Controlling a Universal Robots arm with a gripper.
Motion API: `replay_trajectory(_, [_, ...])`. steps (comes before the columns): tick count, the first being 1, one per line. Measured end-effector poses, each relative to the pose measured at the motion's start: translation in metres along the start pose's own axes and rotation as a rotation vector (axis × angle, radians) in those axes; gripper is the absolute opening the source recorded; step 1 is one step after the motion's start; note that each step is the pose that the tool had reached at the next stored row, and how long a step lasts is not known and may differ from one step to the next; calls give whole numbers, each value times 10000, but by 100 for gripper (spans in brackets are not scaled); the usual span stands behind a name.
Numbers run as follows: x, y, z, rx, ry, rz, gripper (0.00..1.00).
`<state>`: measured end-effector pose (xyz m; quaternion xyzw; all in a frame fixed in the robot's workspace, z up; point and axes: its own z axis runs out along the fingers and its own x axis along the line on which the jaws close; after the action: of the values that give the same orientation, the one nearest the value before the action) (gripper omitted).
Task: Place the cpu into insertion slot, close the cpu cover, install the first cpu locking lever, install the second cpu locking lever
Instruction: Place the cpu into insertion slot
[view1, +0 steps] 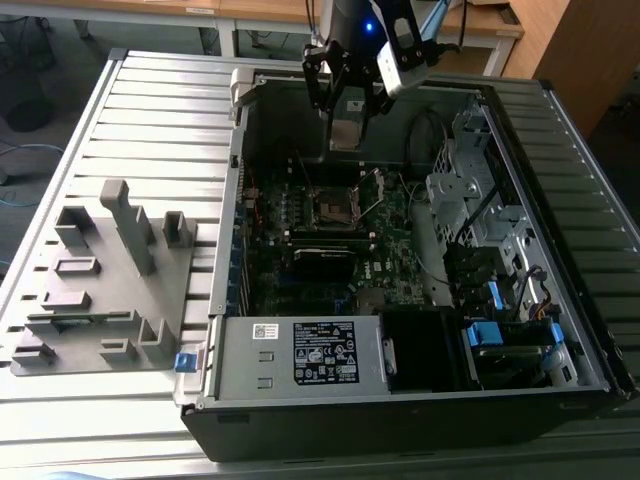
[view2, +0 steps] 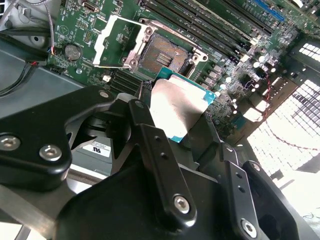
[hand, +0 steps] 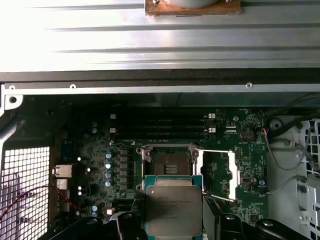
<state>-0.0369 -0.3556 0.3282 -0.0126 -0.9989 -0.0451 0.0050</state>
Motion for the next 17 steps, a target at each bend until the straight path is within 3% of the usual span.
replay_trajectory(17, [-3,-27,300,4,-42,-4,54])
